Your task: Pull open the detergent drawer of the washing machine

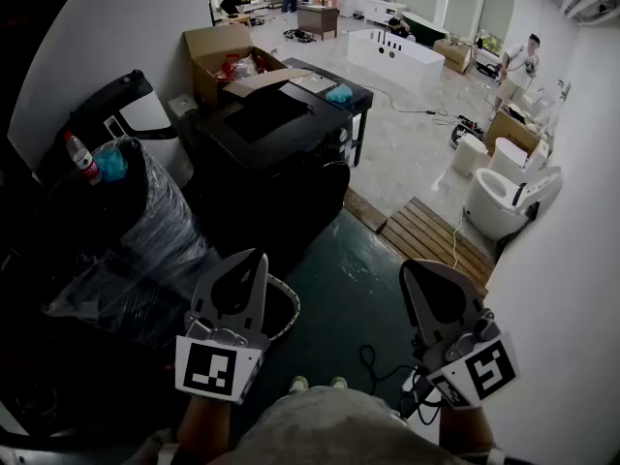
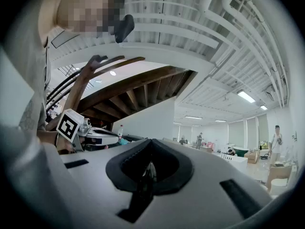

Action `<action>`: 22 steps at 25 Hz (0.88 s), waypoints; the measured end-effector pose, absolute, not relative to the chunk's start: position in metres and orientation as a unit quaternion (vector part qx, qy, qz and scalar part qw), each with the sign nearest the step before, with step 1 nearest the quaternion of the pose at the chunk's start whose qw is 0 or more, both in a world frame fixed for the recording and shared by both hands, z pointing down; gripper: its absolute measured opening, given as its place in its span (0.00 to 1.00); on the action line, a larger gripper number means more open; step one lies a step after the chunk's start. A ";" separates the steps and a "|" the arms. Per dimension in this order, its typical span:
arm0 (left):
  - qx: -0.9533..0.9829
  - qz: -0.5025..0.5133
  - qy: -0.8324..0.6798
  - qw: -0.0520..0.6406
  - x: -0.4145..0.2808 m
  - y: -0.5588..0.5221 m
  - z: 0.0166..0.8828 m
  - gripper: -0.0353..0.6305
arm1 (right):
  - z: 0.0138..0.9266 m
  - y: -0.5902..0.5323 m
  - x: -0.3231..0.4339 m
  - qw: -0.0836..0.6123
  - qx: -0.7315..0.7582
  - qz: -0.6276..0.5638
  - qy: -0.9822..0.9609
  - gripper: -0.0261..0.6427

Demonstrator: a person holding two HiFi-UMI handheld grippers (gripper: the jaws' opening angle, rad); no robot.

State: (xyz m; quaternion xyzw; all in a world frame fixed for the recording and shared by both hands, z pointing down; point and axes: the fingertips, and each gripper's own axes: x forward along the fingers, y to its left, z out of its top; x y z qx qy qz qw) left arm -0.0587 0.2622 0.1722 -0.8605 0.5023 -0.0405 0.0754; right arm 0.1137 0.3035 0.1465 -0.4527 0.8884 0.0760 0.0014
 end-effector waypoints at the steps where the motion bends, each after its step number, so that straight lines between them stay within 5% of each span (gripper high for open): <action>1: -0.861 -0.040 0.502 0.074 -0.058 0.262 0.173 0.08 | 0.147 0.303 0.115 0.002 -0.452 0.076 0.889 0.08; 22: -0.861 -0.048 0.501 0.077 -0.034 0.261 0.178 0.08 | 0.146 0.305 0.137 0.030 -0.446 0.077 0.891 0.09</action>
